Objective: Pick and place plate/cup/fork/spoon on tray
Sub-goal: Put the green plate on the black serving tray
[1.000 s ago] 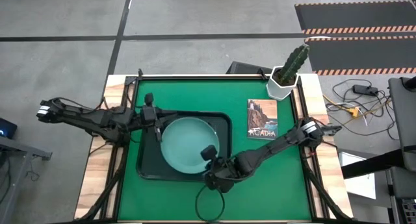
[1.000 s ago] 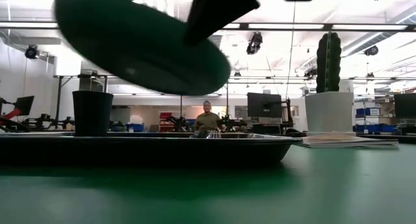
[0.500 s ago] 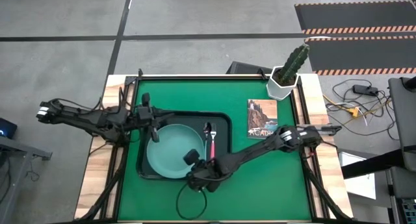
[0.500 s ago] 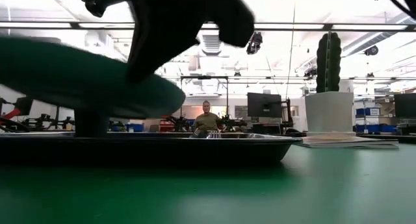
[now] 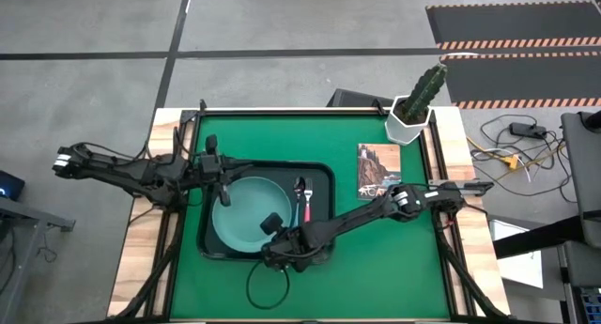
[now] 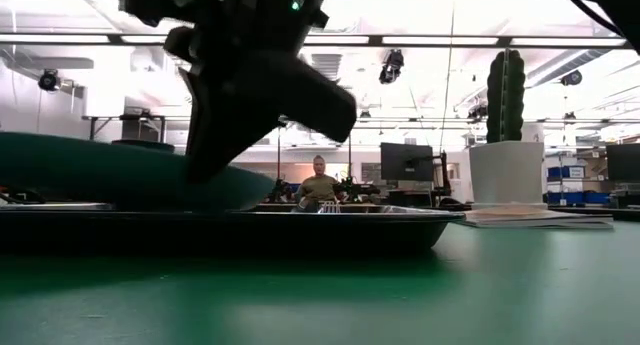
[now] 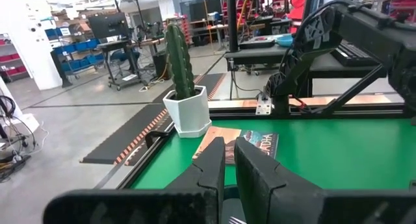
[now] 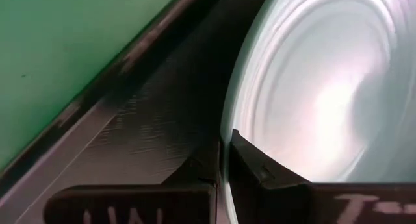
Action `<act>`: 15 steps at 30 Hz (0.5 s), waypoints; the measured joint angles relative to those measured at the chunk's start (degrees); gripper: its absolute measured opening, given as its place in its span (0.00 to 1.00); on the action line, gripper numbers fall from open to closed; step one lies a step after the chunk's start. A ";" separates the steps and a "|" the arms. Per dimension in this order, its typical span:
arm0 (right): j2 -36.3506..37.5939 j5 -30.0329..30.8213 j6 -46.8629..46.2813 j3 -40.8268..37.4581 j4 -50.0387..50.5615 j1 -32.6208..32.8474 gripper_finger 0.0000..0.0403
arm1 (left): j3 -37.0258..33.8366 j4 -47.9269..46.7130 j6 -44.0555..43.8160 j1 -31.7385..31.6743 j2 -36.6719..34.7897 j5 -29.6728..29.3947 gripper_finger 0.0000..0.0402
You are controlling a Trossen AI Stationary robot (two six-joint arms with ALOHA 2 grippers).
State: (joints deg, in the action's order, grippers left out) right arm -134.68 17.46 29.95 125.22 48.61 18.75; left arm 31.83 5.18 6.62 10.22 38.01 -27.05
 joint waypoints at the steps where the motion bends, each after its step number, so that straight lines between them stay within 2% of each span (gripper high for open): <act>1: -0.16 0.01 -0.05 0.01 -0.20 -0.08 0.02 | 0.00 0.06 0.09 0.00 0.05 0.00 0.04; 12: -1.96 0.15 -1.24 -0.03 -2.74 -0.88 0.02 | 0.00 -0.03 0.21 0.00 0.20 0.01 0.04; 15: -1.96 0.15 -1.42 -0.03 -3.27 -0.88 0.06 | 0.00 -0.03 0.21 0.00 0.20 0.00 0.04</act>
State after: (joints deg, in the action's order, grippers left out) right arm -136.64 17.61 28.53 125.19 45.34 17.87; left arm 31.83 5.15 6.83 10.22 38.22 -27.05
